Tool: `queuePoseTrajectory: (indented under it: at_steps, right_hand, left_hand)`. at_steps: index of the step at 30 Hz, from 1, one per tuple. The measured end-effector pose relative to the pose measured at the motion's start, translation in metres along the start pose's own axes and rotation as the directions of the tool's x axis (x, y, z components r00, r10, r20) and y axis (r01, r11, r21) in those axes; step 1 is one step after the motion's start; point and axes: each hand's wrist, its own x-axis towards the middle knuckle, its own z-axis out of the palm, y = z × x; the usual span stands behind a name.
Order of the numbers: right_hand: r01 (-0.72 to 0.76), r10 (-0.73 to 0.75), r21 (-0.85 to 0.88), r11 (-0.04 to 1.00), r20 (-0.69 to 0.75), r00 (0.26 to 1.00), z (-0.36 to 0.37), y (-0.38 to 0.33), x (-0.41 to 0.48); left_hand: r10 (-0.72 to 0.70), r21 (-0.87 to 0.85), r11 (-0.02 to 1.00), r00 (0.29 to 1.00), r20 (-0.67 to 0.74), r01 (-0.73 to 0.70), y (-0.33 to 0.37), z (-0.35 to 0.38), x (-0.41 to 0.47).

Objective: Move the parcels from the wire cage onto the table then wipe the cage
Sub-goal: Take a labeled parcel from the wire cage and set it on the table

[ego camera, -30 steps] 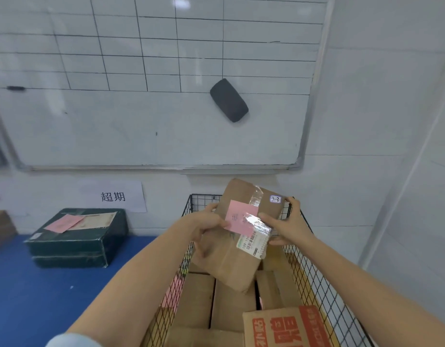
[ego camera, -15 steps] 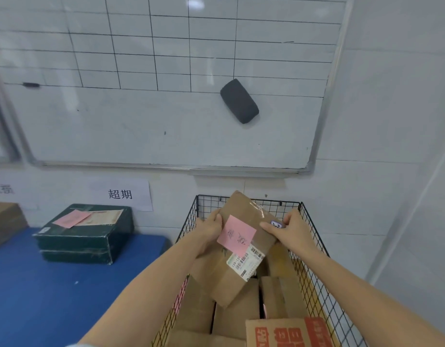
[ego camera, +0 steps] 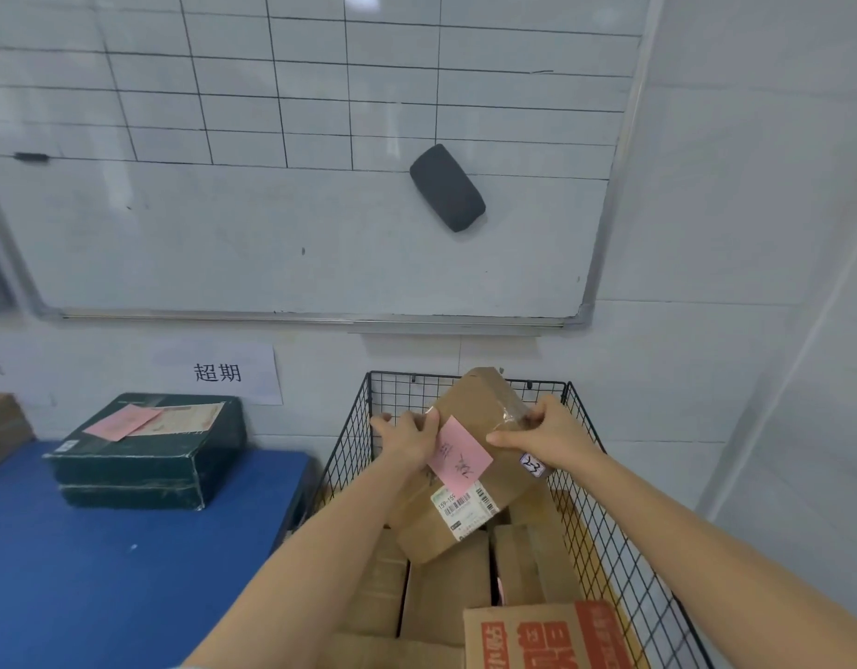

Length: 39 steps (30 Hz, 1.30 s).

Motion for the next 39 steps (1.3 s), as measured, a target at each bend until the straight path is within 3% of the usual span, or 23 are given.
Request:
queuePoseTrajectory:
  at_steps: [5,9,13,15,18,21,25,28,31,35,39]
  right_hand:
    - [0.018,-0.021,0.047,0.999,0.061,0.998,-0.004,-0.003,0.0]
    - [0.109,-0.103,-0.065,0.992,0.088,0.991,-0.004,-0.01,0.003]
    - [0.106,-0.098,-0.121,0.987,0.067,0.993,-0.009,-0.014,0.002]
    - [0.092,-0.094,-0.112,0.989,-0.018,0.995,-0.008,-0.015,-0.001]
    - [-0.01,0.019,0.056,0.998,-0.158,0.987,-0.005,-0.011,-0.003]
    - [-0.113,0.148,0.207,0.972,-0.164,0.975,-0.003,-0.003,-0.004]
    - [-0.22,0.254,0.338,0.915,-0.058,0.965,-0.004,0.007,-0.015]
    - [-0.27,0.279,0.262,0.926,0.002,0.96,-0.011,0.019,-0.017]
    - [-0.233,0.228,0.143,0.962,0.051,0.972,-0.013,0.023,-0.021]
    - [-0.147,0.146,0.017,0.989,0.078,0.986,-0.008,0.018,-0.027]
    - [-0.067,0.062,0.034,0.997,0.14,0.988,-0.014,0.012,-0.032]
  left_hand:
    - [0.036,0.039,0.999,0.999,0.032,-0.037,-0.006,0.007,-0.004]
    - [0.057,0.049,0.997,0.996,0.067,-0.061,-0.005,0.009,-0.007]
    - [-0.028,0.055,0.998,0.999,0.046,0.025,-0.008,0.012,-0.007]
    - [-0.142,-0.024,0.99,0.99,0.02,0.142,-0.008,0.02,-0.012]
    - [-0.298,-0.178,0.939,0.954,0.014,0.296,0.0,0.025,-0.021]
    - [-0.339,-0.357,0.869,0.938,0.072,0.342,0.003,0.029,-0.021]
    - [-0.312,-0.494,0.79,0.932,0.185,0.363,-0.027,0.052,0.008]
    - [-0.233,-0.509,0.815,0.961,0.152,0.278,-0.023,0.037,-0.011]
    - [-0.136,-0.528,0.823,0.974,0.179,0.212,-0.02,0.025,-0.023]
    - [-0.131,-0.478,0.854,0.974,0.184,0.205,-0.017,0.018,-0.03]
    - [-0.042,-0.484,0.869,0.99,0.132,0.101,-0.011,0.015,-0.043]
